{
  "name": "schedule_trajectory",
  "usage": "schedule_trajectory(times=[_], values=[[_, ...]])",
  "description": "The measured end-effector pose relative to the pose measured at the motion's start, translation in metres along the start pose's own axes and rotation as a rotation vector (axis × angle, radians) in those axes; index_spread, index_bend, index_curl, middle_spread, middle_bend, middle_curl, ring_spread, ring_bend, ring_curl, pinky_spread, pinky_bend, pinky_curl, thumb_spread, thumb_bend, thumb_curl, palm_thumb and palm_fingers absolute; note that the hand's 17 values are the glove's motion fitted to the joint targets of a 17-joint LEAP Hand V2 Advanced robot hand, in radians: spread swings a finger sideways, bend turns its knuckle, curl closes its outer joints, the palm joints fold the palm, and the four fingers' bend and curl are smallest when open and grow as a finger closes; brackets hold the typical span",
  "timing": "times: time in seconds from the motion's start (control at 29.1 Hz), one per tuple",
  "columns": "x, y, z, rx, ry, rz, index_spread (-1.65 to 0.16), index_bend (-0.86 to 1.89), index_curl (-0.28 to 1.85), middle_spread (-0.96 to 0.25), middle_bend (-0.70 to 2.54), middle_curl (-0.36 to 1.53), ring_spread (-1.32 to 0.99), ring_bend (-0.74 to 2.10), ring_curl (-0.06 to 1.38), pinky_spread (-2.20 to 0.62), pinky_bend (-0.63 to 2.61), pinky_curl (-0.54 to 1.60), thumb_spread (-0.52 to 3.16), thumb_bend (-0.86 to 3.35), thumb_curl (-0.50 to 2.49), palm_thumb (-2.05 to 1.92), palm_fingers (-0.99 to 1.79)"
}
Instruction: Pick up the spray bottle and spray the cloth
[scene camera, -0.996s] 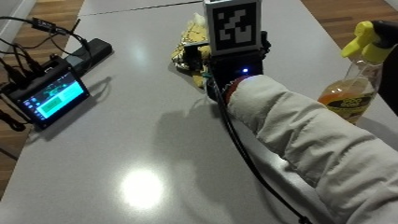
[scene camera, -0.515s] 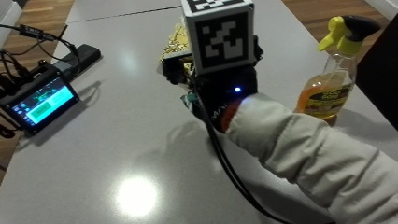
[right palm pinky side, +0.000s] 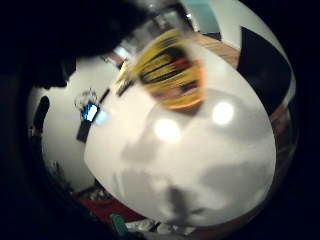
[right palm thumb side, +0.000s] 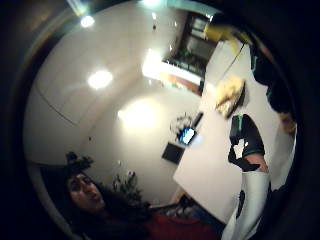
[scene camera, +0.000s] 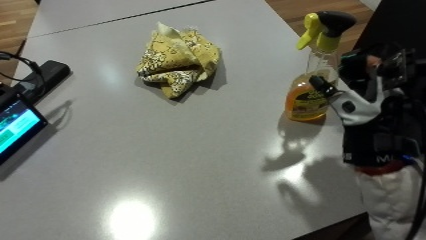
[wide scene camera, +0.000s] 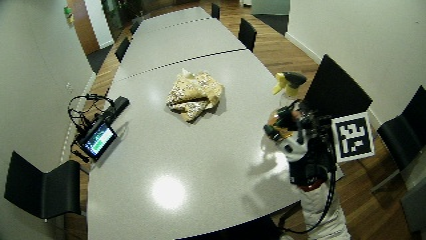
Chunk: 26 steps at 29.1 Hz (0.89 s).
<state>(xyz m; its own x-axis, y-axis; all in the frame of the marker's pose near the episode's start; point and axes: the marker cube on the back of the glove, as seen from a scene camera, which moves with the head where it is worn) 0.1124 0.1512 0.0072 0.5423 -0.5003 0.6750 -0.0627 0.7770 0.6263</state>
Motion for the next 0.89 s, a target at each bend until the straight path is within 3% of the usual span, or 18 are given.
schedule_trajectory(times=[0.14, 0.24, 0.34, 0.48, 0.58, 0.89], values=[[0.055, -0.025, -0.018, 0.173, -0.079, 0.123, -0.23, 0.22, 0.36, -0.10, 0.50, 0.42, -0.14, 0.61, 0.43, -0.19, 0.46, 0.38, 0.68, 0.66, 0.31, 0.66, 0.75], [0.074, -0.041, -0.012, 0.099, -0.132, 0.175, -0.24, 0.23, 0.38, -0.10, 0.51, 0.44, -0.16, 0.60, 0.44, -0.14, 0.23, 0.33, 0.70, 0.58, 0.32, 0.66, 0.49], [0.089, -0.046, 0.000, -0.020, -0.222, 0.211, -0.25, 0.21, 0.39, -0.09, 0.54, 0.45, -0.15, 0.56, 0.44, -0.08, 0.15, 0.32, 0.71, 0.53, 0.33, 0.69, 0.44], [0.114, -0.042, 0.008, -0.059, -0.229, 0.176, -0.27, 0.25, 0.38, -0.11, 0.54, 0.44, -0.14, 0.55, 0.39, -0.07, 0.21, 0.26, 0.66, 0.47, 0.35, 0.76, 0.93], [0.115, -0.033, 0.009, -0.030, -0.256, 0.179, -0.27, 0.26, 0.39, -0.12, 0.49, 0.43, -0.15, 0.51, 0.36, -0.12, 0.31, 0.29, 0.56, 0.43, 0.38, 0.84, 1.14], [0.122, -0.022, 0.000, 0.123, -0.235, 0.168, -0.27, 0.25, 0.47, -0.12, 0.50, 0.47, -0.16, 0.51, 0.43, -0.23, 0.47, 0.41, 0.39, 0.32, 0.45, 0.95, 1.26]])
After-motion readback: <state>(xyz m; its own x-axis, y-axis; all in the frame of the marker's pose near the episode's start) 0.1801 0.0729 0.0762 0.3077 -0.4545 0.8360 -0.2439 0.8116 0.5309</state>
